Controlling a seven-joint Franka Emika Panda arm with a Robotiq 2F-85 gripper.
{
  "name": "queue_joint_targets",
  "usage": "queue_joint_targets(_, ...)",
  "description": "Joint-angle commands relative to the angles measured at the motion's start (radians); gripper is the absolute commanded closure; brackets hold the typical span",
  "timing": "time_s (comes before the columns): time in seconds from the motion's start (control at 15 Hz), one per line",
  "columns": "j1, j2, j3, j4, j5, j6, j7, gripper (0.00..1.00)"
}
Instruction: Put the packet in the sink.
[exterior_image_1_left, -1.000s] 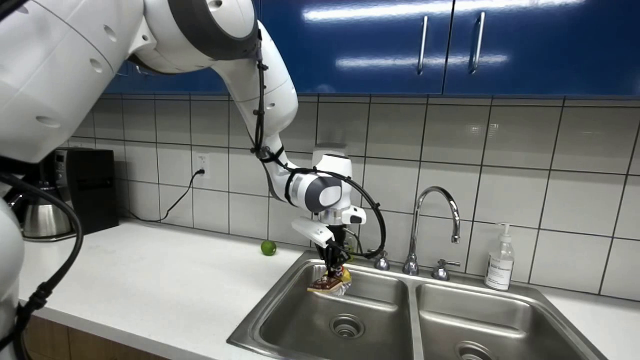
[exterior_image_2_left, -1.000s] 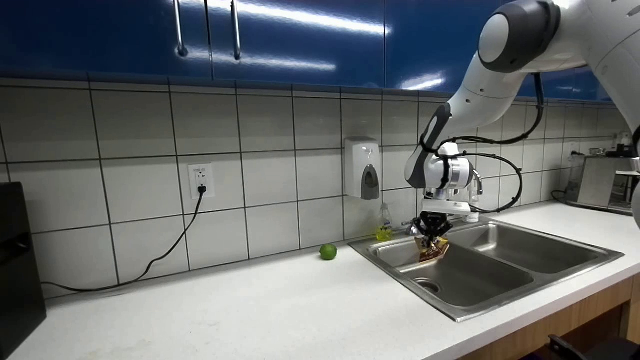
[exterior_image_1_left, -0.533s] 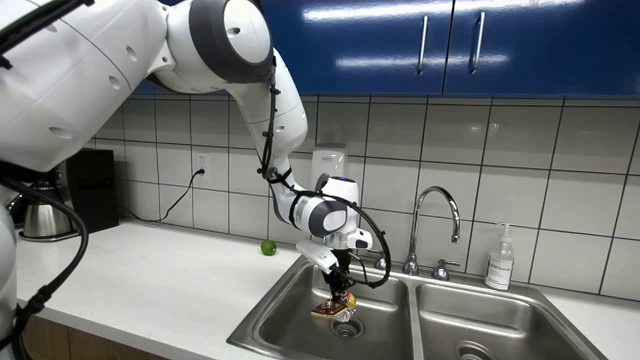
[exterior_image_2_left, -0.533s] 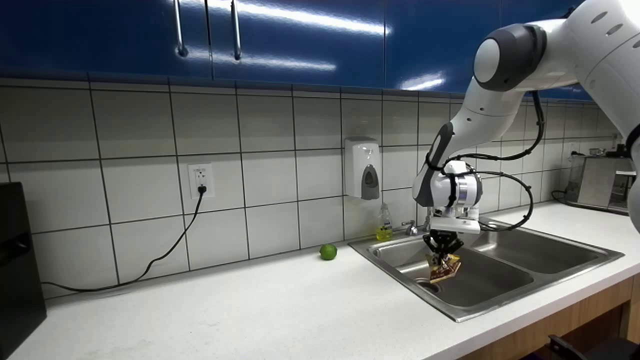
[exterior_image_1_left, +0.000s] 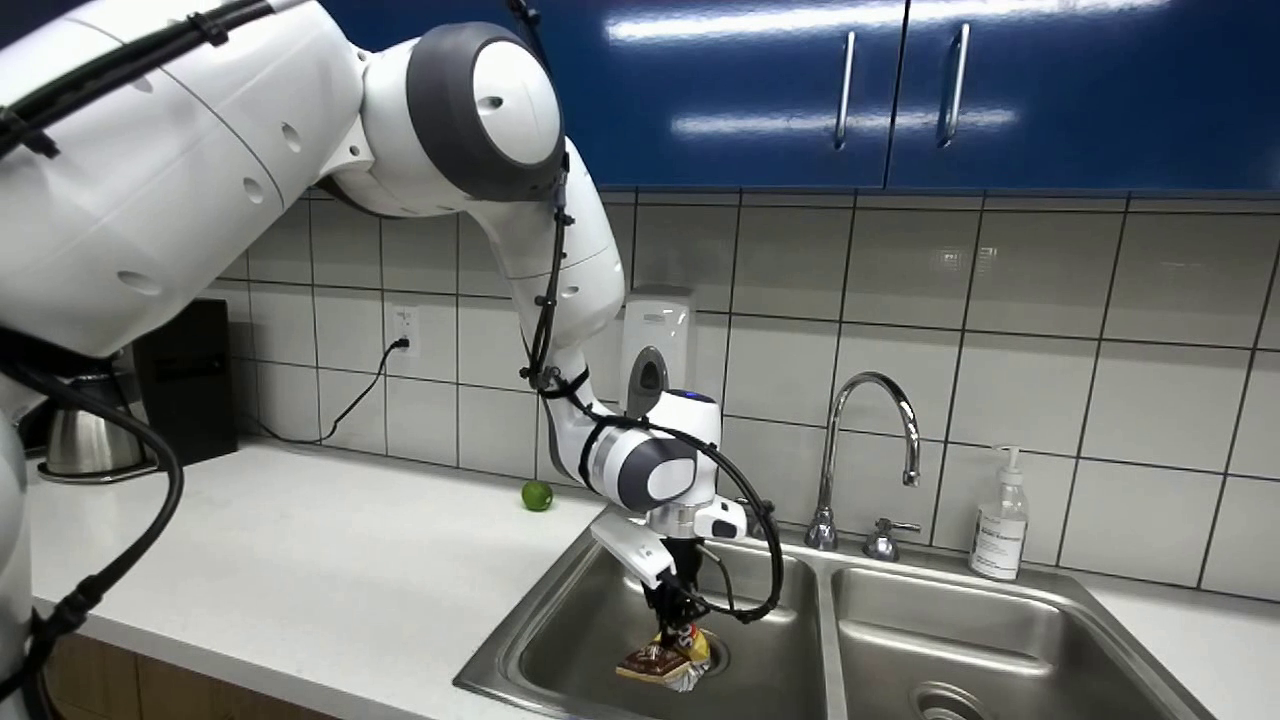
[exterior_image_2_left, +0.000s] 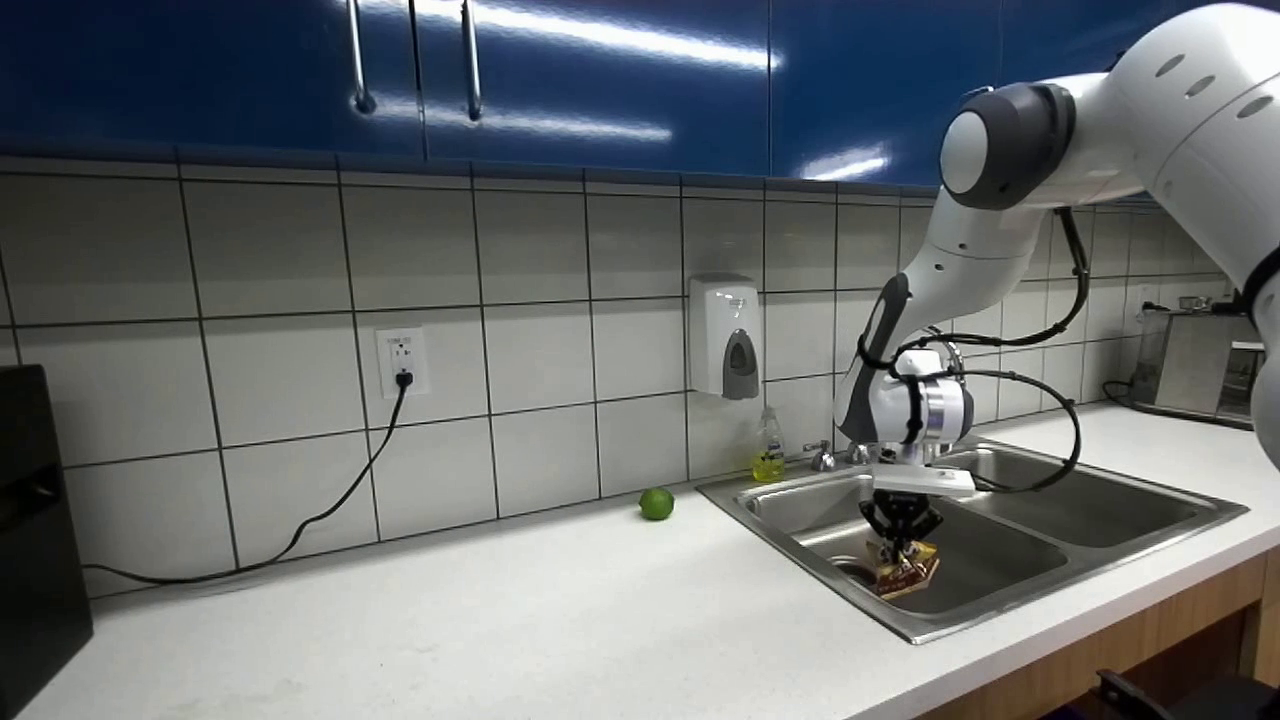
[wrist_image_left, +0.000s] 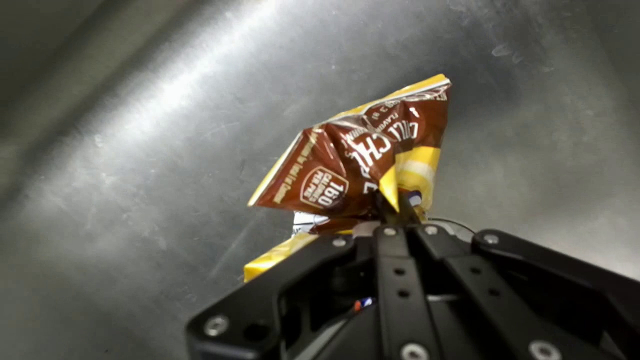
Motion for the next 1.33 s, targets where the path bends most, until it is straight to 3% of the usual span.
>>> queue_joint_targets(0.0, -0.018, 0.016, 0.016, 0.005, 0.016, 0.003, 0.000, 1.00)
queue_joint_targets(0.67, -0.013, 0.044, 0.013, -0.005, 0.013, 0.003, 0.006, 1.00)
queue_joint_targets(0.73, -0.012, 0.042, 0.012, -0.007, 0.012, 0.002, 0.006, 0.74)
queue_joint_targets(0.8, -0.011, 0.039, 0.012, -0.009, 0.012, 0.002, 0.006, 0.73)
queue_joint_targets(1.27, -0.001, -0.007, 0.019, -0.017, 0.010, 0.019, 0.004, 0.20)
